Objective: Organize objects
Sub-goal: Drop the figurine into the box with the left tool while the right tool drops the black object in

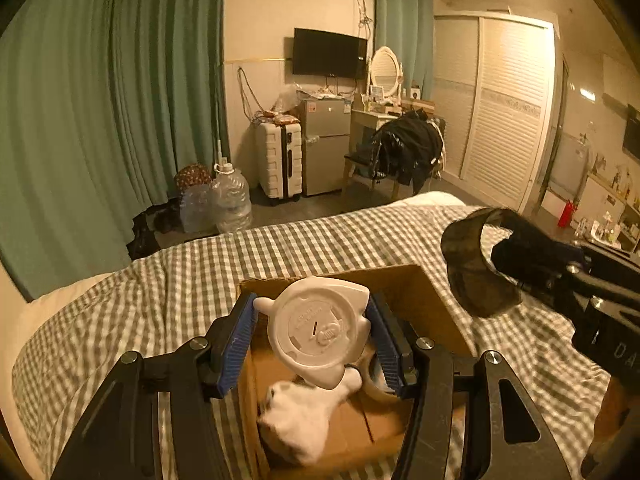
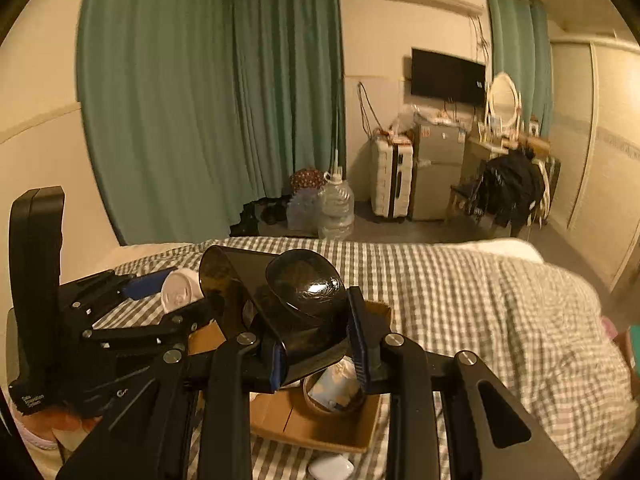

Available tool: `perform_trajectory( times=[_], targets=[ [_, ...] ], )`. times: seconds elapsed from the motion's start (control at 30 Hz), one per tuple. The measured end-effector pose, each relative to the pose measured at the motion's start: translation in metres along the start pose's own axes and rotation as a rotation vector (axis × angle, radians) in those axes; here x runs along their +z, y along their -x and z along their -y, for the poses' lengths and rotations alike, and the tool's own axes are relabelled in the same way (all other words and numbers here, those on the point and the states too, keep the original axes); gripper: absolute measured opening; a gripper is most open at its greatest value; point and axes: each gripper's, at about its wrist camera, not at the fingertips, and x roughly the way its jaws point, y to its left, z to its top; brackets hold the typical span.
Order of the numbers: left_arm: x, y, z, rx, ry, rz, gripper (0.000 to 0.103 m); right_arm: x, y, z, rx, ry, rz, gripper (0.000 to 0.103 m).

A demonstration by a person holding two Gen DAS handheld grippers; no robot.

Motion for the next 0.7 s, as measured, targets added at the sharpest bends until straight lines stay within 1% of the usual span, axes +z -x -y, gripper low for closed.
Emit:
perform_trajectory(
  times=[0.07,0.13,0.27,0.3,0.33,0.37,0.47,0.53,0.57,0.6,0.63,0.67,0.7],
  targets=[
    [-0.009,-0.022,-0.003,-0.042,-0.024,-0.021,0.057,-0.009,-0.020,0.006,0.001,-0.024,-0.026,0.026],
    [-0.020,-0.044,-0.007,-0.068,-0.026,-0.067,0.057,-0.023,-0.044,0.011,0.005,-0.052,-0.065,0.026],
    [-0.040,-0.073,-0.014,-0.086,-0.029,-0.142,0.057,-0.047,-0.090,0.018,0.003,-0.073,-0.155,0.026],
    [-0.043,-0.074,-0.016,-0.088,-0.027,-0.151,0.057,-0.054,-0.108,0.020,0.002,-0.085,-0.192,0.026],
    [-0.045,-0.075,-0.018,-0.089,-0.026,-0.155,0.057,-0.054,-0.108,0.020,0.002,-0.085,-0.192,0.026],
    [-0.045,-0.075,-0.018,-0.090,-0.028,-0.151,0.057,-0.058,-0.120,0.020,-0.003,-0.086,-0.214,0.026],
    [-0.045,-0.074,-0.019,-0.083,-0.026,-0.146,0.058,-0.060,-0.127,0.022,-0.001,-0.089,-0.226,0.026],
    [-0.048,-0.073,-0.018,-0.068,-0.024,-0.151,0.059,-0.063,-0.130,0.024,0.011,-0.113,-0.228,0.026],
    [-0.050,-0.068,-0.020,-0.063,-0.024,-0.151,0.062,-0.063,-0.130,0.026,0.017,-0.123,-0.230,0.029],
    [-0.051,-0.066,-0.019,-0.058,-0.025,-0.149,0.070,-0.063,-0.130,0.026,0.029,-0.135,-0.236,0.043],
    [-0.051,-0.063,-0.018,-0.056,-0.029,-0.139,0.074,-0.063,-0.126,0.025,0.035,-0.142,-0.236,0.062],
    [-0.053,-0.056,-0.019,-0.060,-0.034,-0.133,0.078,-0.063,-0.121,0.024,0.032,-0.148,-0.224,0.067],
    [-0.053,-0.053,-0.015,-0.062,-0.042,-0.128,0.083,-0.062,-0.114,0.024,0.028,-0.152,-0.204,0.068]
  ],
)
